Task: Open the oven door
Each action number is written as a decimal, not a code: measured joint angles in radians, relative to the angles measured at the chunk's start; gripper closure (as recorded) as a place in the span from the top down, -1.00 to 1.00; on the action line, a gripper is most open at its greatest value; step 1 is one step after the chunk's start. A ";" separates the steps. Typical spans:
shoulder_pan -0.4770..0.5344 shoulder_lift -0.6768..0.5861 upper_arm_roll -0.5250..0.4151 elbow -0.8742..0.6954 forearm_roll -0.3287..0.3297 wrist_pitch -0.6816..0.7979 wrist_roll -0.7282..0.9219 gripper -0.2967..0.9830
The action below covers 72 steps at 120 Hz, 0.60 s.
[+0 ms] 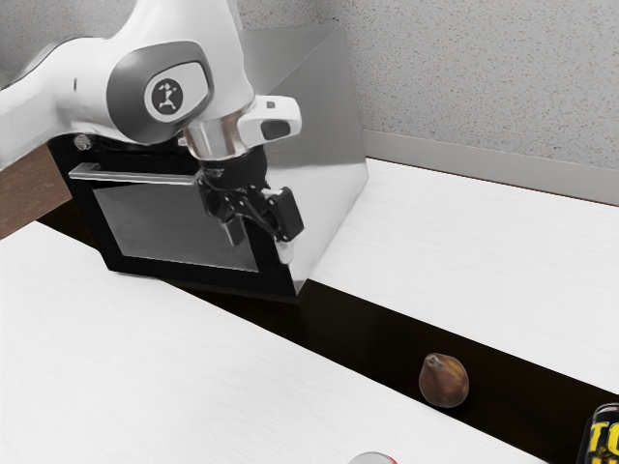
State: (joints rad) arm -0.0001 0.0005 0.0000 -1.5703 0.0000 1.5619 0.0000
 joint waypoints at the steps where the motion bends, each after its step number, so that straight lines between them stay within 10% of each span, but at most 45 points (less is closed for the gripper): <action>1: 0.002 0.012 -0.002 0.018 -0.003 -0.001 0.002 0.54; 34: 0.228 0.085 -0.016 0.165 -0.044 -0.024 0.054 0.54; 72: 0.178 -0.179 -0.074 0.263 0.135 -0.130 0.306 0.53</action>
State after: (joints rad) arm 0.1776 -0.1789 -0.0735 -1.3076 0.1347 1.4321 0.3064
